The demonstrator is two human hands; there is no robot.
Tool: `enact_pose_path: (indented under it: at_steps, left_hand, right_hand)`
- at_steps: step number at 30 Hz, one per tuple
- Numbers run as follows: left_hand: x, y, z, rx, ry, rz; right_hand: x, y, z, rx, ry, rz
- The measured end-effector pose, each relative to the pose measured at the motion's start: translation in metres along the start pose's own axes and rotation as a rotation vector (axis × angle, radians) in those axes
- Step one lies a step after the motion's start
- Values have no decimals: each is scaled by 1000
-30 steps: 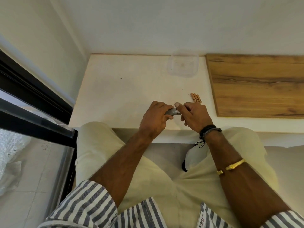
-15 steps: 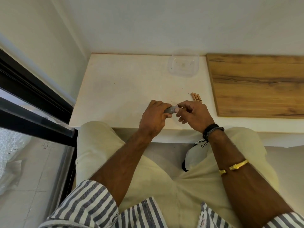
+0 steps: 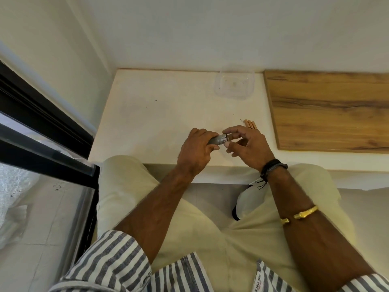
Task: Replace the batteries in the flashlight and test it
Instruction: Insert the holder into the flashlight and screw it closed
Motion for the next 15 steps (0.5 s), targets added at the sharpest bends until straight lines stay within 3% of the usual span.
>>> enact_pose_path:
  at_steps: [12, 15]
  left_hand:
    - [-6, 7, 1, -61, -19, 30]
    - [-8, 5, 2, -40, -46, 22]
  right_hand:
    - [-4, -3, -2, -81, 148, -286]
    - [-4, 0, -3, -126, 107, -227]
Point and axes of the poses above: each hand's wrist, its own z-axis towards the middle knuckle, its own x-axis out of the back of the hand, y = z × x, the point moved 4 cm from there along z, towards the middle knuckle, and after that the axes turned 13 degrees about -x, right-handed, at the moved point
